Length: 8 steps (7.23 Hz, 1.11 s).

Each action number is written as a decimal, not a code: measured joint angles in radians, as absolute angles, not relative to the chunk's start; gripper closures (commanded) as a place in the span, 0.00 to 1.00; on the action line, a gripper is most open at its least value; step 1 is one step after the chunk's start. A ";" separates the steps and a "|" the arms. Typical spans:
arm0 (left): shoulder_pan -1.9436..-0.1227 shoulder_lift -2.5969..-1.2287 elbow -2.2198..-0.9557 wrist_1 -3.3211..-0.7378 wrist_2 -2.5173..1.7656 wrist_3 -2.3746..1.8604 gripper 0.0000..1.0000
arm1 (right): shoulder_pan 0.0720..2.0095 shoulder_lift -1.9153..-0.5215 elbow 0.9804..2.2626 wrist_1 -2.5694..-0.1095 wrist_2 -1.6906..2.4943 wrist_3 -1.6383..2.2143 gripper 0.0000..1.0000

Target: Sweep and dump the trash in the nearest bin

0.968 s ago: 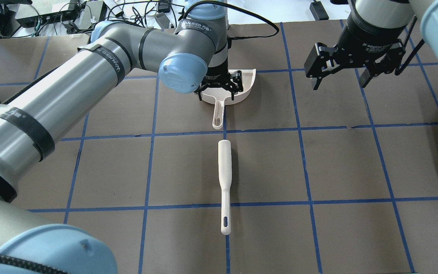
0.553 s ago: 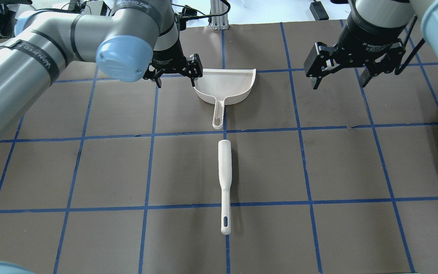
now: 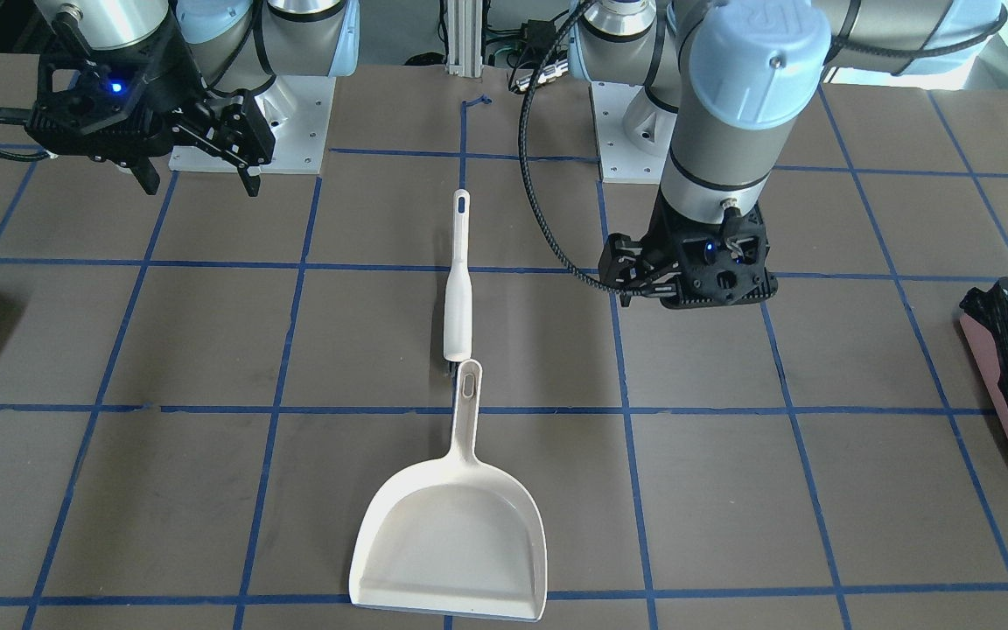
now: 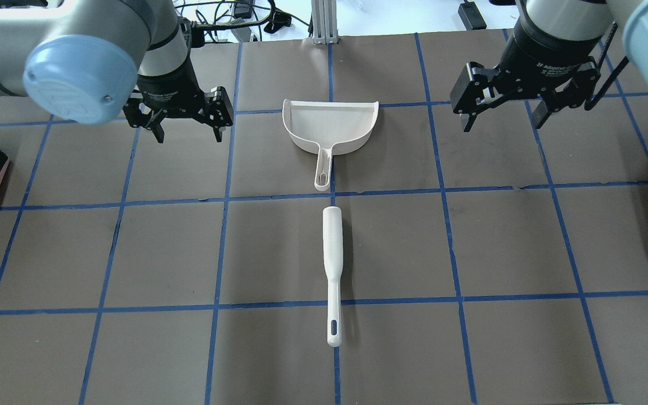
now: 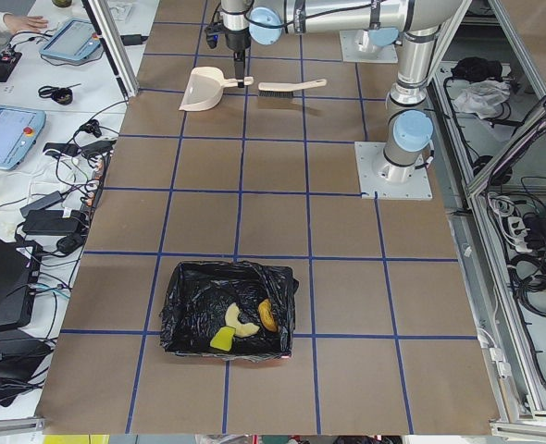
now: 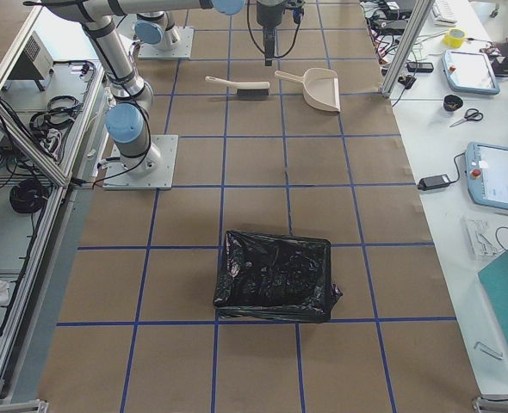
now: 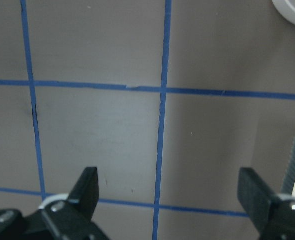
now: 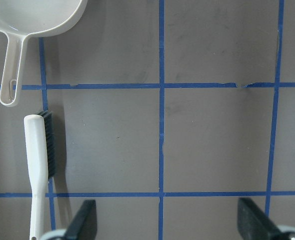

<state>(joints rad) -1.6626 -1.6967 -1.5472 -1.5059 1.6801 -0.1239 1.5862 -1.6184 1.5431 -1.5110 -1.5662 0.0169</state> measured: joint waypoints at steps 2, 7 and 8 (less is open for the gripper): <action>-1.660 -1.572 -1.556 -1.600 1.637 -0.068 0.00 | 1.586 -1.619 1.543 -1.511 -1.566 0.017 0.00; -1.648 -1.476 -1.561 -1.664 1.582 -0.004 0.00 | 1.586 -1.618 1.543 -1.511 -1.566 0.017 0.00; -1.644 -1.475 -1.560 -1.661 1.582 -0.002 0.00 | 1.586 -1.618 1.543 -1.511 -1.566 0.017 0.00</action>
<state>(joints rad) -1.6439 -1.4748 -1.5601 -1.6614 1.5818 -0.0018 1.5861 -1.6183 1.5432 -1.5110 -1.5662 0.0169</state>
